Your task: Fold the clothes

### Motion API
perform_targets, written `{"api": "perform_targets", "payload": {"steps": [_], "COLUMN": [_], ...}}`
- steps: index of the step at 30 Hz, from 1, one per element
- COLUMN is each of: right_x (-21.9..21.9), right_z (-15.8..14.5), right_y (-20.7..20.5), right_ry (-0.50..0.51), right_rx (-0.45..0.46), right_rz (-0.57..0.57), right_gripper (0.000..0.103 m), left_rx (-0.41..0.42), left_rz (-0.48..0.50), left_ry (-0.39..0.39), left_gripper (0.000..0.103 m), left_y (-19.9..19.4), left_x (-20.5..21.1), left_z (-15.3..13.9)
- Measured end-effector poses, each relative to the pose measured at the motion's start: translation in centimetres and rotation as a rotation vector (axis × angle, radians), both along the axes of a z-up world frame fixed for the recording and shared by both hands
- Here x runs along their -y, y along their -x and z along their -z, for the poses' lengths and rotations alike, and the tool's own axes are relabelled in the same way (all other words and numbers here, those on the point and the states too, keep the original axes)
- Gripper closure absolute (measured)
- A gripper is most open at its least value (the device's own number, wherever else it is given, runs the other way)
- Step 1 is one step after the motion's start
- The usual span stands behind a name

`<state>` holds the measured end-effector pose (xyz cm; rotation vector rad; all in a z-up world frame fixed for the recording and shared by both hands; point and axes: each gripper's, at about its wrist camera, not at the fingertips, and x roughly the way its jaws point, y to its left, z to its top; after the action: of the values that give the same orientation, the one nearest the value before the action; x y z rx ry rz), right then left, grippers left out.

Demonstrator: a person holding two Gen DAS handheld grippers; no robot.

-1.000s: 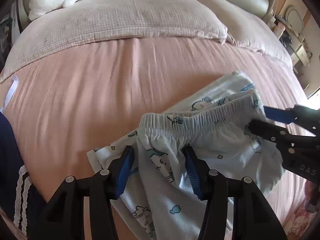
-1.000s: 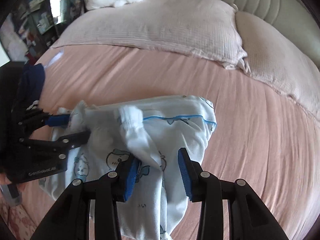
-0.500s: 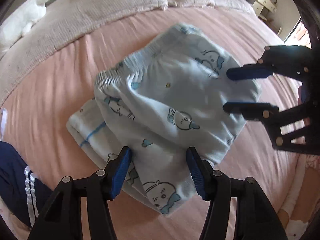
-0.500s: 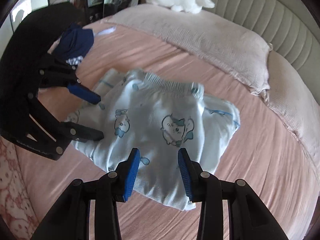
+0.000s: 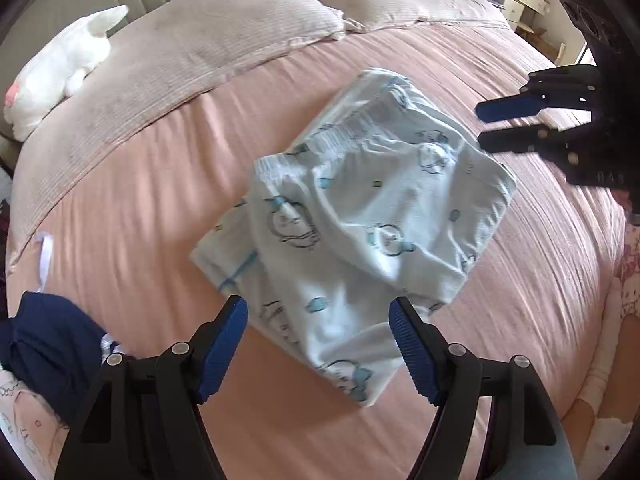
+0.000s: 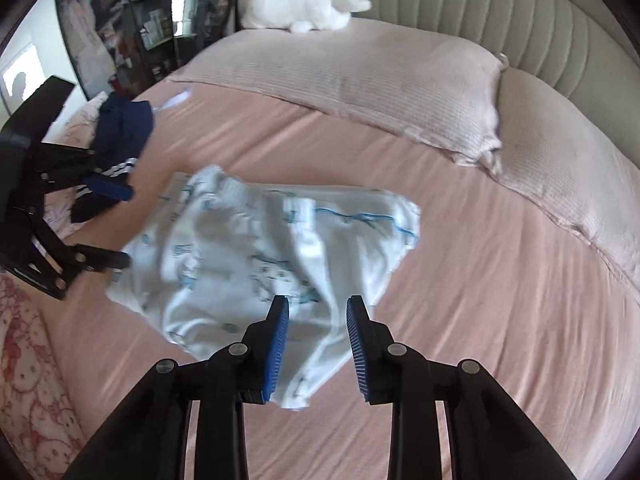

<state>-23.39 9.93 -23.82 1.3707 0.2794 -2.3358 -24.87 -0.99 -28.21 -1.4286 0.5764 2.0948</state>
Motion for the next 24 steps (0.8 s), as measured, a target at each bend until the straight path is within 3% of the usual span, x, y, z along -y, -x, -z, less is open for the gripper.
{"api": "perform_targets", "payload": {"steps": [3,5,6,8,9,10,13,14,16,19,21,22,23,24], "right_x": [3.0,2.1,1.0,-0.6,-1.3,-1.9,-2.7,-2.6,-2.2,-1.3,-1.2,-1.3,-1.1,-0.9], "right_z": [2.9,4.4,4.4,3.8,3.5,3.1,1.8,1.8,2.2,3.6,3.9,3.9,3.8,3.7], "right_y": [-0.7,-1.1,-1.0,-0.5,-0.3,-0.2,-1.0,-1.5,-2.6,-3.7,-4.0,-4.0,-4.0,-4.0], "right_ry": [-0.040,-0.067,-0.046,-0.097,-0.129,-0.184,-0.080,-0.027,0.032,-0.007,0.023,0.055,0.067,0.072], "right_rx": [0.086,0.092,0.092,0.081,0.075,0.050,0.096,0.131,0.175,0.186,0.189,0.190,0.182,0.172], "right_rz": [-0.087,-0.093,-0.080,-0.005,0.035,0.081,0.104,0.086,0.044,0.007,0.019,0.027,0.026,0.022], "right_gripper": [0.073,0.077,0.077,0.079,0.076,0.073,0.071,0.067,0.044,0.043,0.043,0.043,0.043,0.043], "left_rx": [0.054,0.086,0.089,0.073,0.082,0.112,0.151,0.153,0.157,0.146,0.101,0.098,0.129,0.152], "left_rz": [0.039,0.017,-0.009,-0.065,-0.104,-0.155,-0.198,-0.188,-0.138,-0.070,-0.049,-0.048,-0.055,-0.057], "left_ry": [0.063,0.060,0.073,0.132,0.127,0.071,-0.091,-0.107,-0.075,-0.046,-0.054,-0.068,-0.090,-0.100], "left_gripper": [0.029,0.029,0.029,0.032,0.032,0.033,0.033,0.033,0.034,0.038,0.038,0.045,0.061,0.070], "left_y": [-0.6,-0.5,-0.4,-0.2,0.0,0.3,-0.3,-0.8,-1.5,-2.2,-2.3,-2.2,-1.7,-1.4], "left_x": [-0.8,0.8,1.9,4.0,5.1,6.1,6.3,5.8,4.3,2.7,2.1,2.0,1.8,1.7], "left_z": [2.5,2.7,2.5,2.1,1.8,1.2,-0.5,-0.7,0.1,1.1,0.7,0.6,0.6,0.7]}}
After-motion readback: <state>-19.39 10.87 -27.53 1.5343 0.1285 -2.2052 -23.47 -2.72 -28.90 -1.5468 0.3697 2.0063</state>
